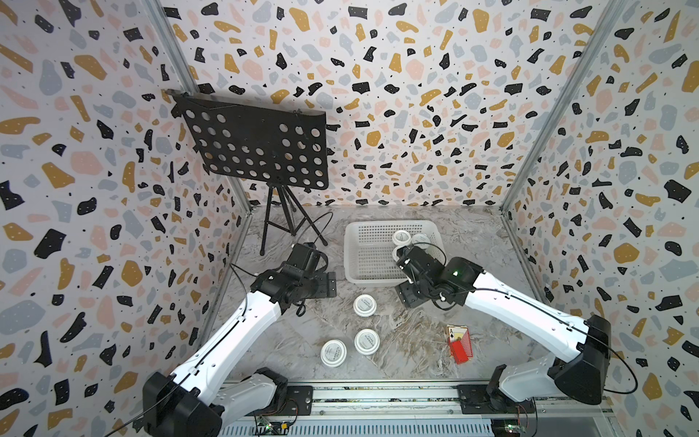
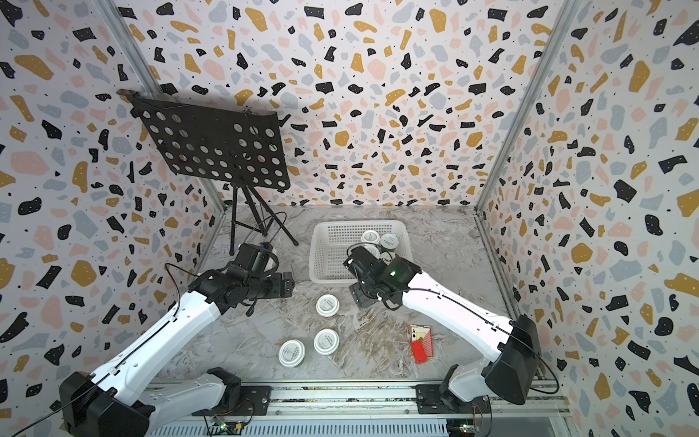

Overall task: Put the yogurt in the basket
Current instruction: Pick up the yogurt from the center of the board, then place the yogurt in the basket.

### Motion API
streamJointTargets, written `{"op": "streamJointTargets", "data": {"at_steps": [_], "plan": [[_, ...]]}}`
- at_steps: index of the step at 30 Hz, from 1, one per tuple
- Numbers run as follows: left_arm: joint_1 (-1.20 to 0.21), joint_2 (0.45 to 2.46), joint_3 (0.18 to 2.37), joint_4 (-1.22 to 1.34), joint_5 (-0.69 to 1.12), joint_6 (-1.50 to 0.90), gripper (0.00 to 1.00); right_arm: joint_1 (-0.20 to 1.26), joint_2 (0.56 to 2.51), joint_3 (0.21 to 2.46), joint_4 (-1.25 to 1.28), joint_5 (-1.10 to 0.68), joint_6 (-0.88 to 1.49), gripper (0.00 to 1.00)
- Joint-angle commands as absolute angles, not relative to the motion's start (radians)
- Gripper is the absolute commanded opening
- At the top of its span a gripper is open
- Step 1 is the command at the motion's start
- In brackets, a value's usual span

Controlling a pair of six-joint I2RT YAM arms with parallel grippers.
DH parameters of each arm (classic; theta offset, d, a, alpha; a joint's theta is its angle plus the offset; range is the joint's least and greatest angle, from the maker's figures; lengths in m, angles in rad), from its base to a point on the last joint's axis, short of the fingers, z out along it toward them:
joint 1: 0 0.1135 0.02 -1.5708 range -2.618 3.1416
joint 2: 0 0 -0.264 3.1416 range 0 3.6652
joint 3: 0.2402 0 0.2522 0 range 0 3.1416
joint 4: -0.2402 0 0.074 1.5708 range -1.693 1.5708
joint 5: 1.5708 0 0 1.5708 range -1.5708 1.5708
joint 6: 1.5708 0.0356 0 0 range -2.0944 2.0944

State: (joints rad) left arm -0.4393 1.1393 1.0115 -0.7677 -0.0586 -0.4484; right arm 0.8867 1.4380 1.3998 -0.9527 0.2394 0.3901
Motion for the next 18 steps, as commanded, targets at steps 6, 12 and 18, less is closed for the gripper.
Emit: {"op": "streamJointTargets", "data": {"at_steps": [6, 12, 18], "plan": [[-0.433, 1.203, 1.073, -0.735, -0.031, -0.453, 0.96, 0.760, 1.600, 1.615, -1.004, 0.228, 0.255, 0.77], [-0.424, 1.248, 1.099, -0.732, -0.019, -0.442, 0.96, 0.719, 1.683, 1.673, -0.951, 0.198, 0.222, 0.77], [-0.416, 1.251, 1.103, -0.730, -0.017, -0.443, 0.96, 0.690, 1.745, 1.686, -0.927, 0.160, 0.223, 0.77]]}}
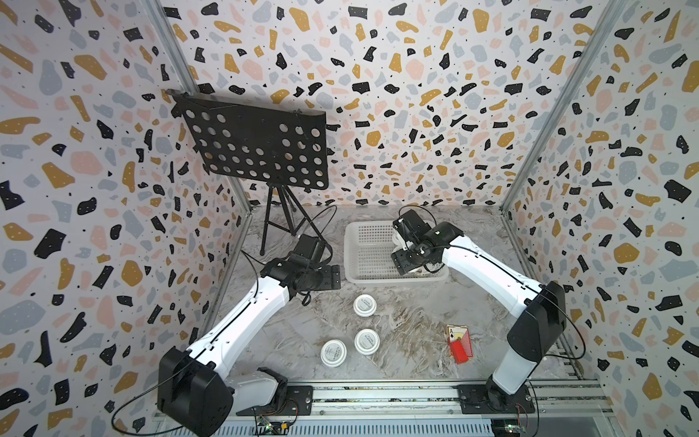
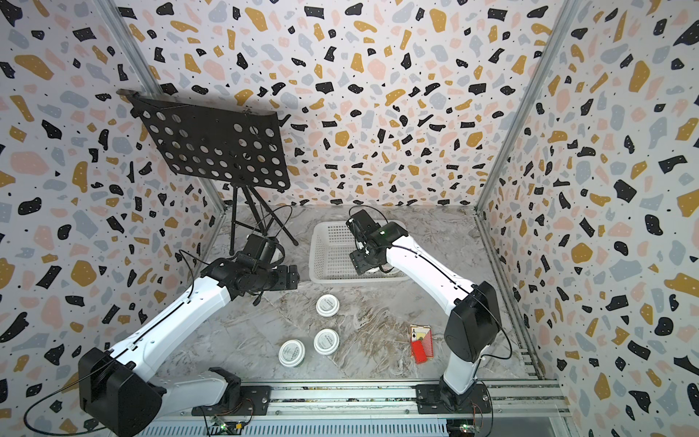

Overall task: Put the yogurt in the basket
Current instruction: Place the yogurt in the basket.

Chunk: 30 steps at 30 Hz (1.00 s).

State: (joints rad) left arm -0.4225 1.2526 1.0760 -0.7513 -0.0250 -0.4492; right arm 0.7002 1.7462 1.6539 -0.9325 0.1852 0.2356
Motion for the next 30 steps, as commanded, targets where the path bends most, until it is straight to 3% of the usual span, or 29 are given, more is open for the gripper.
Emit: {"op": "streamJointTargets", "data": {"at_steps": [1, 30], "plan": [[-0.415, 1.250, 1.102, -0.729, -0.015, -0.444, 0.96, 0.685, 1.749, 1.686, -0.925, 0.155, 0.225, 0.77], [-0.402, 1.240, 1.074, -0.712, 0.007, -0.441, 0.96, 0.634, 1.913, 1.682, -0.905, 0.135, 0.235, 0.79]]}}
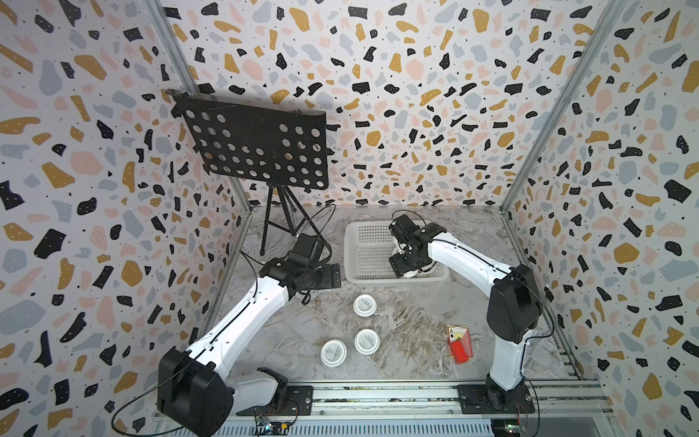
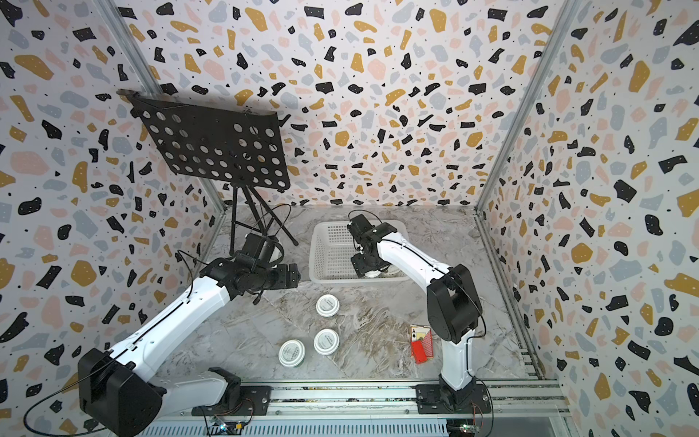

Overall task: Put the yogurt in the basket
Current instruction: Place the yogurt in the basket.

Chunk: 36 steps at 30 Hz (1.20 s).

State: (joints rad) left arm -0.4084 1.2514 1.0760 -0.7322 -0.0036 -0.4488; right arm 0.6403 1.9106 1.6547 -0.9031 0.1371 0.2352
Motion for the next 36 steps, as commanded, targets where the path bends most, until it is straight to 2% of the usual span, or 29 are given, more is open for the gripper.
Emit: {"op": "streamJointTargets", "data": {"at_steps": [1, 28, 36], "plan": [[-0.400, 1.241, 1.074, -0.710, 0.008, -0.440, 0.96, 0.634, 1.916, 1.682, -0.905, 0.135, 0.235, 0.79], [-0.384, 1.238, 1.071, -0.706, 0.021, -0.439, 0.96, 0.629, 1.973, 1.678, -0.906, 0.158, 0.220, 0.80], [-0.379, 1.237, 1.069, -0.707, 0.020, -0.439, 0.96, 0.629, 1.980, 1.677, -0.902, 0.163, 0.215, 0.83]]}}
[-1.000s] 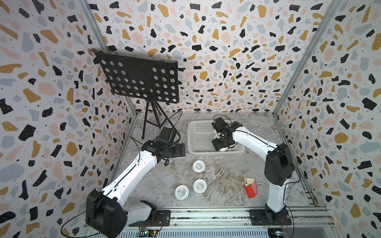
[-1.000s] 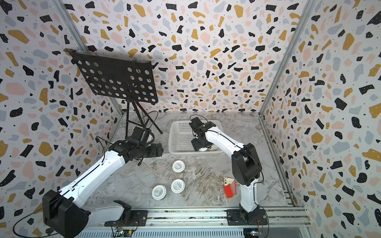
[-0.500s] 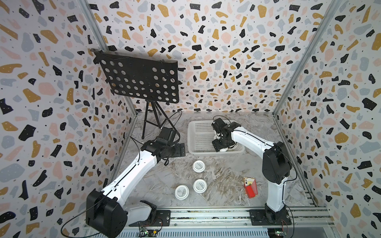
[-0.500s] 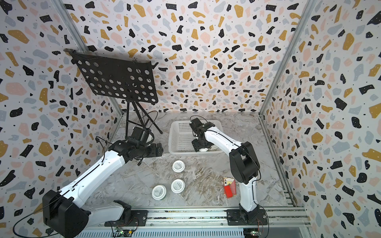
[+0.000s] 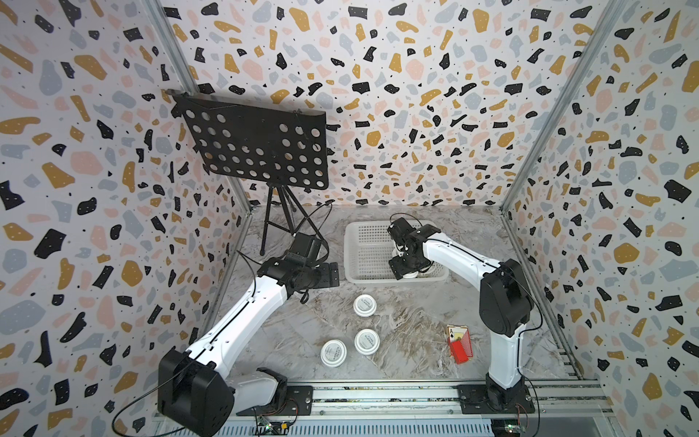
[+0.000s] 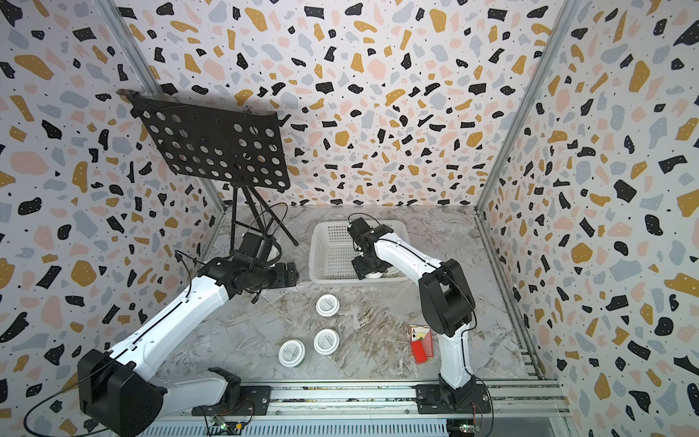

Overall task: Put the yogurt in the basket
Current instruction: Place the yogurt in the basket.

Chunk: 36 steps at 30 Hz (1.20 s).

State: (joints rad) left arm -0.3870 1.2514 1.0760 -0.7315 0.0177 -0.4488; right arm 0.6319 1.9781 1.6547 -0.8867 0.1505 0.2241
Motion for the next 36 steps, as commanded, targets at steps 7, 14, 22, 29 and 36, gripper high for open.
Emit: {"op": "streamJointTargets", "data": {"at_steps": [7, 14, 22, 29, 36], "plan": [[-0.376, 1.234, 1.070, -0.707, 0.020, -0.439, 0.96, 0.629, 1.983, 1.675, -0.903, 0.176, 0.211, 0.87], [-0.375, 1.233, 1.069, -0.707, 0.023, -0.437, 0.96, 0.629, 1.962, 1.684, -0.904, 0.160, 0.208, 0.88], [-0.373, 1.233, 1.070, -0.706, 0.023, -0.441, 0.96, 0.629, 1.890, 1.715, -0.920, 0.111, 0.205, 0.92], [-0.374, 1.215, 1.069, -0.708, 0.026, -0.459, 0.96, 0.629, 1.799, 1.705, -0.927, 0.102, 0.205, 0.92], [-0.374, 1.164, 1.018, -0.710, 0.051, -0.506, 0.95, 0.701, 1.629, 1.577, -0.889, 0.083, 0.257, 0.90]]}}
